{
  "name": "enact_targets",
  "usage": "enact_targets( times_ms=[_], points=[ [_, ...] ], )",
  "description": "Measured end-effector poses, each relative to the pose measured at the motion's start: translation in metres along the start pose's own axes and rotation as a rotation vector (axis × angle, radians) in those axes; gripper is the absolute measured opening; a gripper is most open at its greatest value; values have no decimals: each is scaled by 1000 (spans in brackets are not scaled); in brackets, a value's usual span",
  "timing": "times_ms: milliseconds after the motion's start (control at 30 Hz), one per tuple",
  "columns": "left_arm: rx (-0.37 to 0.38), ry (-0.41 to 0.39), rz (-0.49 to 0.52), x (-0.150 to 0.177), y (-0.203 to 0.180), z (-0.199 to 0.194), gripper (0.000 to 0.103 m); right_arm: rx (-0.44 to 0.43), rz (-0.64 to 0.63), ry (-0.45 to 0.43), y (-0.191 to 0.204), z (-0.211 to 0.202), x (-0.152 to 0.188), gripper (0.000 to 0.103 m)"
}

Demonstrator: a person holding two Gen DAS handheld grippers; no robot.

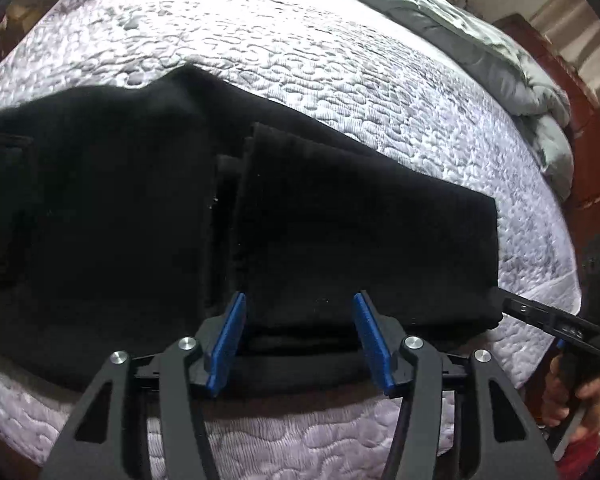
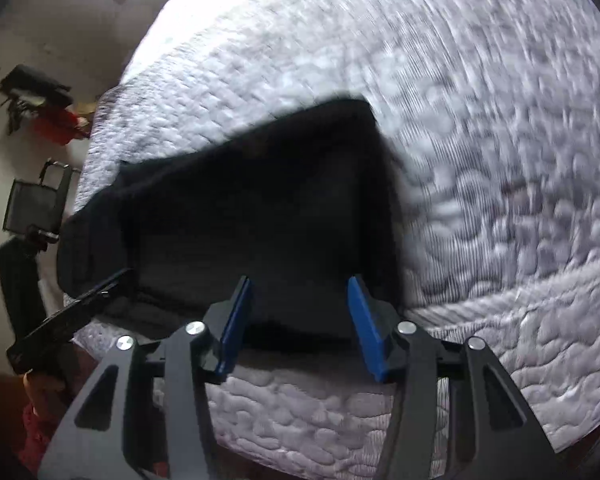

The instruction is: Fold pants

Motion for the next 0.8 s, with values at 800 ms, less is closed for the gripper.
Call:
enact_targets(
  times_ms=[800],
  points=[
    [-169, -125, -465, 53, 209, -125, 60, 2, -264, 11, 116, 18, 12, 59]
  ],
)
Point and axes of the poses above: each gripper's, at about its wrist camera, not at the fingertips, and z roughly the way its jaws point, y to its left, x to its underside, the point moved 2 cm from there along z, roughly the way its jaws point, and after that the axes turned 9 degrees about -y, right-handed, at the moved point
